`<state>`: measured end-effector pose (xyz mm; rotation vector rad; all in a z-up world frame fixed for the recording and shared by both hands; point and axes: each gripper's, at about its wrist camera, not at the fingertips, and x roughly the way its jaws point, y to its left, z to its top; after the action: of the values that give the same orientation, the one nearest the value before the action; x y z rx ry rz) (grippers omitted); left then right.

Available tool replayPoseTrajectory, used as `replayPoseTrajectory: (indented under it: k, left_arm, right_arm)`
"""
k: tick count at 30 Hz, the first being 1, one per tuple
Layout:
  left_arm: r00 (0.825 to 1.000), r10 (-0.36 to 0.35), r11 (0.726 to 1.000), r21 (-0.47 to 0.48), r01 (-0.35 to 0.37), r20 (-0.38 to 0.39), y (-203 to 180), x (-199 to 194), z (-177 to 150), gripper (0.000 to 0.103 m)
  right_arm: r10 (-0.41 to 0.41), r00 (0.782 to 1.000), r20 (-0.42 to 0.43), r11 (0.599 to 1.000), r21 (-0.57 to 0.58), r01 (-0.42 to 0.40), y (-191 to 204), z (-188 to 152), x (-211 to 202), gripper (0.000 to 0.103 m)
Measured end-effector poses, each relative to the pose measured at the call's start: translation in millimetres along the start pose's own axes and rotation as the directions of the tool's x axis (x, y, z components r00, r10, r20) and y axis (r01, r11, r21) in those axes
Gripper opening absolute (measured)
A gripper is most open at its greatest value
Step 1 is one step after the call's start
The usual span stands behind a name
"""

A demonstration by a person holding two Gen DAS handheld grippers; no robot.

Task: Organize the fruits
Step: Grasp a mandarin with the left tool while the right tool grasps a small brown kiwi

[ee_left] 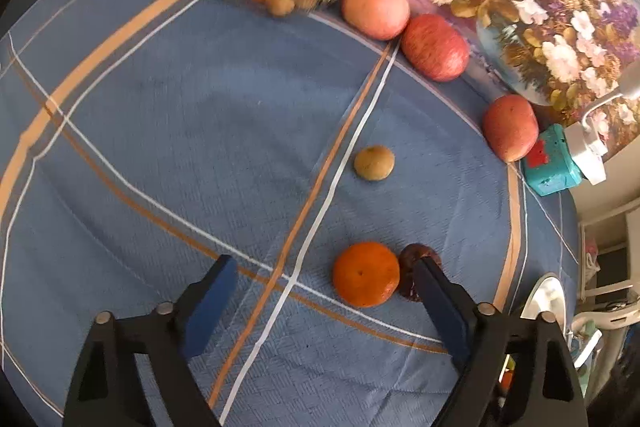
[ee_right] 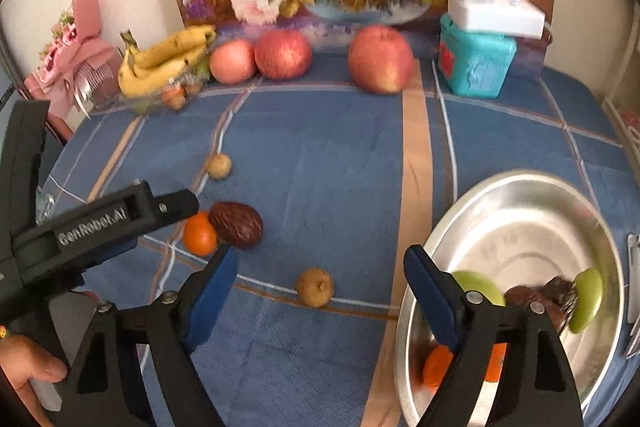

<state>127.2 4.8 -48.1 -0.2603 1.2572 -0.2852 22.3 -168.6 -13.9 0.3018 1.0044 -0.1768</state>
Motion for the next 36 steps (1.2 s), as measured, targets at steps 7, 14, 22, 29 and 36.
replayPoseTrajectory:
  k: [7, 14, 22, 29, 36]
  left_arm:
    - [0.999, -0.041, 0.999, -0.014, 0.041, -0.026, 1.4, 4.6, -1.7, 0.072]
    - [0.99, -0.124, 0.992, 0.003, 0.124, -0.06, -8.5, 7.9, -3.8, 0.038]
    - [0.994, -0.092, 0.996, 0.0, 0.093, -0.051, -5.1, -0.3, -3.5, 0.037]
    - [0.996, -0.086, 0.996, -0.039, 0.085, -0.023, 4.1, -9.3, -0.9, 0.037]
    - [0.995, -0.098, 0.994, -0.04, 0.098, 0.007, 5.0, -20.9, -0.3, 0.037]
  right_arm:
    - [-0.006, 0.997, -0.075, 1.0, -0.024, 0.004, 4.7, -9.4, 23.3, 0.082]
    - [-0.021, 0.997, -0.079, 0.999, -0.047, 0.018, 9.7, -12.1, 25.1, 0.072]
    - [-0.027, 0.995, -0.096, 0.999, -0.037, 0.023, 5.7, -13.6, 30.4, 0.054]
    - [-0.023, 0.995, -0.097, 0.999, -0.024, 0.02, 1.9, -16.5, 31.8, 0.036]
    - [0.041, 0.996, -0.085, 0.999, -0.019, -0.043, 4.9, -18.3, 26.4, 0.021]
